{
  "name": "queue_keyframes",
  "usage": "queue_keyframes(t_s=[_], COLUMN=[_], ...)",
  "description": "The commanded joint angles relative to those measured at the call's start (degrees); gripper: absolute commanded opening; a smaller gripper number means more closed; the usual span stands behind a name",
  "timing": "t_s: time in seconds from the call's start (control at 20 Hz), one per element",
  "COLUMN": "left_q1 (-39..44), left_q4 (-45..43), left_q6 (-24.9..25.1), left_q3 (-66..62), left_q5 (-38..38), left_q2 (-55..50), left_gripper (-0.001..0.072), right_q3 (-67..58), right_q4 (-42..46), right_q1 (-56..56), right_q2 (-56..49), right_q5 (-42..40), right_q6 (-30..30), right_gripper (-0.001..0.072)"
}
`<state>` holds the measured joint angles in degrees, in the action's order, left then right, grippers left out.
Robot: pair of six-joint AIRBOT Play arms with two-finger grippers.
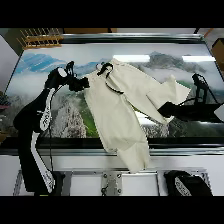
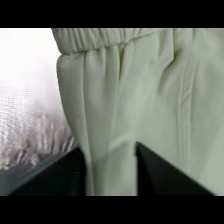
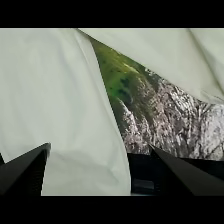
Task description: Fold the clothes and pants, and hang the long-sleeved shirts on hangers.
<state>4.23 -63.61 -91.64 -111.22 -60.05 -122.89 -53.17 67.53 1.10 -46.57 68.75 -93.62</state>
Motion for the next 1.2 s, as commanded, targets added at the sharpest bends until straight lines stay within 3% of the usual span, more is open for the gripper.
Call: queue_keyframes(t_s=[0.0,0.1,0.2,0.45,0.75,1.0,1.1,1.15], left_q1=[0.2,-1.3,-3.0,-2.7,4.1,13.3,16.3,17.0], left_q4=[0.1,0.1,-0.4,-15.9,-15.7,-15.7,-15.8,-15.8], left_q6=[-1.7,-1.2,2.4,4.8,2.9,-1.9,-3.7,-4.1], left_q3=[-4.5,-4.5,-1.0,24.5,60.3,67.9,67.1,65.9], left_q5=[-3.9,-6.5,-9.3,-18.2,-27.2,-32.5,-30.7,-28.3], left_q2=[-1.7,1.2,8.2,37.7,71.2,82.4,84.3,84.8], left_gripper=[0.0016,0.0015,0.0014,0.0016,0.0016,0.0025,0.0579,0.0630], right_q3=[0.3,0.3,0.3,0.3,0.3,0.3,0.3,0.3], right_q4=[-0.8,-0.8,-0.8,-0.8,-0.9,-1.9,-2.3,-2.3], right_q1=[-0.2,-0.1,-0.1,-0.1,-0.1,-0.1,-0.1,-0.1], right_q2=[0.1,0.1,0.1,0.1,0.1,0.1,0.1,0.1], right_q5=[-1.5,-3.1,-5.7,-9.9,-10.0,-10.0,-10.0,-10.0], right_q6=[-0.3,-0.3,-0.3,-0.3,-0.3,-0.2,-0.2,-0.2], right_gripper=[0.0671,0.0671,0.0671,0.0671,0.0671,0.0671,0.0671,0.0671])
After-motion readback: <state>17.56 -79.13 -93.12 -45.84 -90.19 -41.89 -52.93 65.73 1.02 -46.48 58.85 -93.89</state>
